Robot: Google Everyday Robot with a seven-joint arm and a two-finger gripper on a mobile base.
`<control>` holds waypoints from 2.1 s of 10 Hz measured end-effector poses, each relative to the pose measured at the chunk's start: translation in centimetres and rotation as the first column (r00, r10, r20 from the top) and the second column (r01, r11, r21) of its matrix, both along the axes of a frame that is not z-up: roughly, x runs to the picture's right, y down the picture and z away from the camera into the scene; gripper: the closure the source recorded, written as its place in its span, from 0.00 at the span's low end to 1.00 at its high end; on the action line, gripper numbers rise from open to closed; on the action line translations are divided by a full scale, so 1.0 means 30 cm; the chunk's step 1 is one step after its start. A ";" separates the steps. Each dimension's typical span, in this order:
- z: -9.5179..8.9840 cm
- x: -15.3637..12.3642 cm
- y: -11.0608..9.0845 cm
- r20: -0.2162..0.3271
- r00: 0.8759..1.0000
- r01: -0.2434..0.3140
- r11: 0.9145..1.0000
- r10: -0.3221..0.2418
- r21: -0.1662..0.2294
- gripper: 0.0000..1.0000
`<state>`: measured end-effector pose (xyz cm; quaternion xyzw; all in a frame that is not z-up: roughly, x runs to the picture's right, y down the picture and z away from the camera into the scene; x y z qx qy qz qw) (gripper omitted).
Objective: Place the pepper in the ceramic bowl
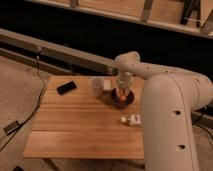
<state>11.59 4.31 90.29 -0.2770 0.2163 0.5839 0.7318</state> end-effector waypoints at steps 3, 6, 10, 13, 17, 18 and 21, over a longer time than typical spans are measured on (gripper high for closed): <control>0.000 -0.015 0.010 0.004 1.000 0.003 1.000 -0.003 -0.015 0.34; 0.000 -0.023 0.026 0.008 1.000 0.018 0.999 -0.018 -0.030 0.34; -0.002 -0.026 0.028 0.008 1.000 0.028 0.999 -0.027 -0.031 0.34; -0.010 -0.025 0.006 0.005 1.000 0.028 0.999 -0.028 -0.017 0.34; -0.056 -0.044 -0.050 0.036 0.999 -0.002 1.000 0.002 0.017 0.34; -0.077 -0.046 -0.067 0.048 0.999 -0.009 1.000 0.008 0.027 0.34; -0.162 -0.050 -0.096 0.088 0.996 -0.011 0.999 0.007 0.044 0.34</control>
